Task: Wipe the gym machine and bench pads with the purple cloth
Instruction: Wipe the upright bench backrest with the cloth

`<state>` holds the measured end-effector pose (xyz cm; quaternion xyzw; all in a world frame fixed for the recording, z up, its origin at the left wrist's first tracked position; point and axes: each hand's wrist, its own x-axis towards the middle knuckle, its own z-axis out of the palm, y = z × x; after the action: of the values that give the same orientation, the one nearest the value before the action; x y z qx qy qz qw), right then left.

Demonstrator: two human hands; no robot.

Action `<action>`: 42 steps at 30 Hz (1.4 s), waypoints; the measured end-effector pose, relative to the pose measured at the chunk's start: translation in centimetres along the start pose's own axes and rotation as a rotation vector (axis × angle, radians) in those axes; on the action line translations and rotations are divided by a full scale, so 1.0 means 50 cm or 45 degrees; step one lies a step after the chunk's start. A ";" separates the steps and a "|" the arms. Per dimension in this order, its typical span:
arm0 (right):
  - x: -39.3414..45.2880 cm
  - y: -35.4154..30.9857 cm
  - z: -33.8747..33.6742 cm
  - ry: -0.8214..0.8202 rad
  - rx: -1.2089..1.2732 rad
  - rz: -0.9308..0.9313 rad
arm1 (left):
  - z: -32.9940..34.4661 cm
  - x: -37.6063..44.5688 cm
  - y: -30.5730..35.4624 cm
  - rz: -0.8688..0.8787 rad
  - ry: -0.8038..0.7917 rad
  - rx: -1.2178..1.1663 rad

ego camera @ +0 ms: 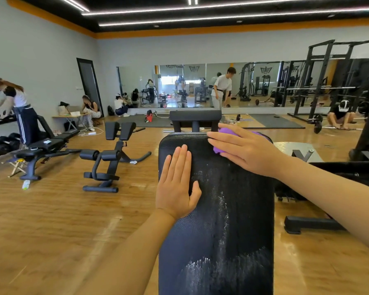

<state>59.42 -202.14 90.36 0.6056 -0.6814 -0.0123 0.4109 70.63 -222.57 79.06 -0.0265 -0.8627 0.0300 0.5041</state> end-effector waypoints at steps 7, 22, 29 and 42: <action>-0.143 -0.016 0.031 0.335 0.184 0.495 | 0.007 0.000 0.000 0.013 0.004 0.051; -0.095 -0.095 0.072 0.570 0.224 1.057 | 0.007 -0.002 0.002 0.236 -0.033 0.118; -0.178 -0.197 0.109 0.630 0.246 1.104 | 0.008 -0.004 0.002 0.233 -0.014 0.086; -0.078 -0.079 0.071 0.587 0.182 1.099 | 0.008 -0.004 0.004 0.213 -0.038 0.089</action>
<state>60.31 -201.66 83.86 0.2818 -0.7604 0.3400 0.4762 70.38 -222.40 78.68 -0.0804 -0.8634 0.1023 0.4875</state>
